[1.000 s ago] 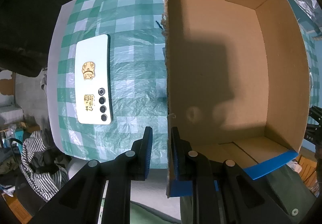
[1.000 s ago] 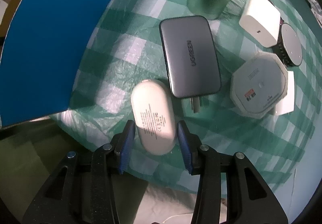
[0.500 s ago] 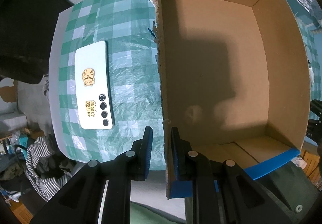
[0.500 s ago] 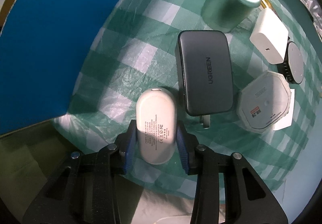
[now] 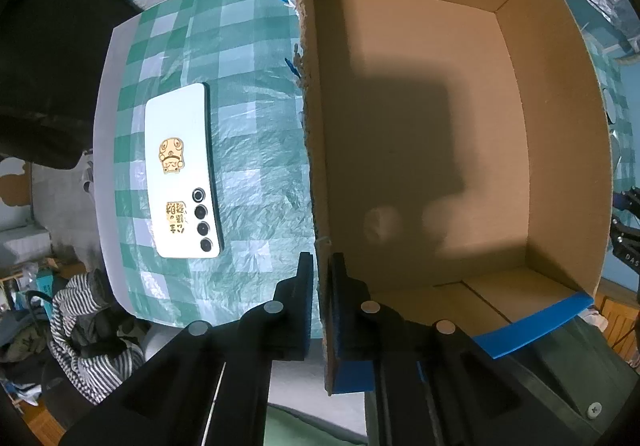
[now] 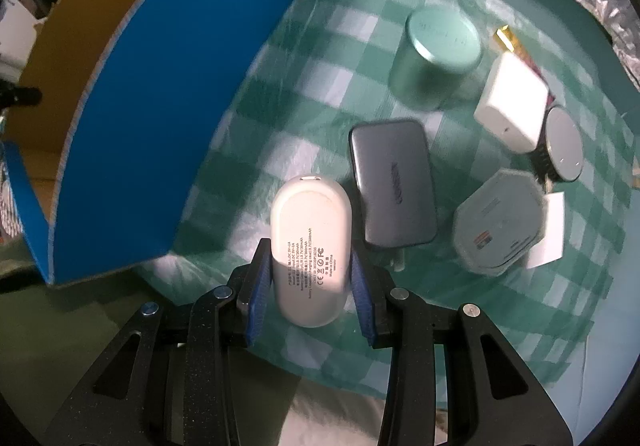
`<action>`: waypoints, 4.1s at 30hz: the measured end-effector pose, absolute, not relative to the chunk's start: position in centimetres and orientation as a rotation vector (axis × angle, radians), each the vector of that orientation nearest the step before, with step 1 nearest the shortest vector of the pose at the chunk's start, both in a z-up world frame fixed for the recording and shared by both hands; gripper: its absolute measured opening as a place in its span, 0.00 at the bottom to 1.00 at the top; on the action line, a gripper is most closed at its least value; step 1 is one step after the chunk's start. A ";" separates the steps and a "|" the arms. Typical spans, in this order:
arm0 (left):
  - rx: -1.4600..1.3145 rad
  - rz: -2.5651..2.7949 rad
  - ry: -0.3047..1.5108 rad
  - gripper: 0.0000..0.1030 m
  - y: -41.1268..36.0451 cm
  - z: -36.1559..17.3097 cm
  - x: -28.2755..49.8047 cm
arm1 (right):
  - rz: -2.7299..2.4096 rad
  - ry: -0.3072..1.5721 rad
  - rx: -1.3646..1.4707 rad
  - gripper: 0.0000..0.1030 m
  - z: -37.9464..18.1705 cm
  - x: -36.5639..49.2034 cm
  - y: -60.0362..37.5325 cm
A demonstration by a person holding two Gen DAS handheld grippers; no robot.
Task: Organize rigid objects
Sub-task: 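Close the right gripper on the white earbud case and lift it, then carry the earbud case with the right gripper into the box and release, then move the right tool back over the grey UGREEN charger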
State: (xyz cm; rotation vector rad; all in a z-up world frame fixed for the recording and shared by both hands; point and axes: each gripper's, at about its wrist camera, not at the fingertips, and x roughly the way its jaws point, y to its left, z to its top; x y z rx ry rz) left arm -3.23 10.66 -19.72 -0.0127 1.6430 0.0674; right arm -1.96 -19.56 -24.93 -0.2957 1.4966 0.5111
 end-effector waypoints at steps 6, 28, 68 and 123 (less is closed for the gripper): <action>-0.015 0.068 1.644 0.08 10.7 -19.6 -3.2 | 0.506 1.465 -0.265 0.36 -21.7 -0.3 -19.6; -0.010 0.061 1.652 0.08 10.6 -19.5 -3.2 | 0.549 1.288 -0.269 0.36 -13.3 5.0 -15.3; -0.018 0.080 1.666 0.08 11.0 -19.8 -2.8 | 0.636 1.383 -0.410 0.36 -18.0 8.8 -6.8; -0.010 0.059 1.657 0.08 10.6 -19.0 -2.2 | 0.423 1.481 -0.299 0.57 -21.7 5.8 -22.7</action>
